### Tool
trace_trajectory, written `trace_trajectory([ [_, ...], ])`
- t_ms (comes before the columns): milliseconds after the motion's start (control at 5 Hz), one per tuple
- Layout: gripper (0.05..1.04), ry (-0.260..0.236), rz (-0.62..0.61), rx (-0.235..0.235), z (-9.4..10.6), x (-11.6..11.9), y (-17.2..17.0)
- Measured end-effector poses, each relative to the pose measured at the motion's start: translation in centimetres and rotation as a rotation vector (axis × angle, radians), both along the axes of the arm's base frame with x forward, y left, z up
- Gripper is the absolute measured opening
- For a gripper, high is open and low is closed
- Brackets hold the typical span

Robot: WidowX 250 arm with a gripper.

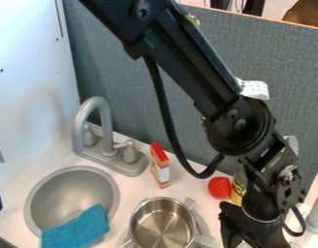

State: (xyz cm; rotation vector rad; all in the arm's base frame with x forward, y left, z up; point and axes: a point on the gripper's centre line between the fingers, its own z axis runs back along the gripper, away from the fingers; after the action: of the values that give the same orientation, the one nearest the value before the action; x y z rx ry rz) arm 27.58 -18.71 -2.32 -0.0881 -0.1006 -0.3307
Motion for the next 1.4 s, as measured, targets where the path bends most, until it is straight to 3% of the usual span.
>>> trace_trajectory([
  [200,1.003,0.027,-0.002,0.018,-1.1,-0.4,0.2],
  [600,1.003,-0.032,-0.109,-0.009,-3.3,0.9,-3.9],
  [800,1.003,-0.037,-0.137,0.011,-4.6,1.6,-4.2],
  [1400,0.967,-0.081,-0.183,0.038,-5.7,2.7,-5.1],
])
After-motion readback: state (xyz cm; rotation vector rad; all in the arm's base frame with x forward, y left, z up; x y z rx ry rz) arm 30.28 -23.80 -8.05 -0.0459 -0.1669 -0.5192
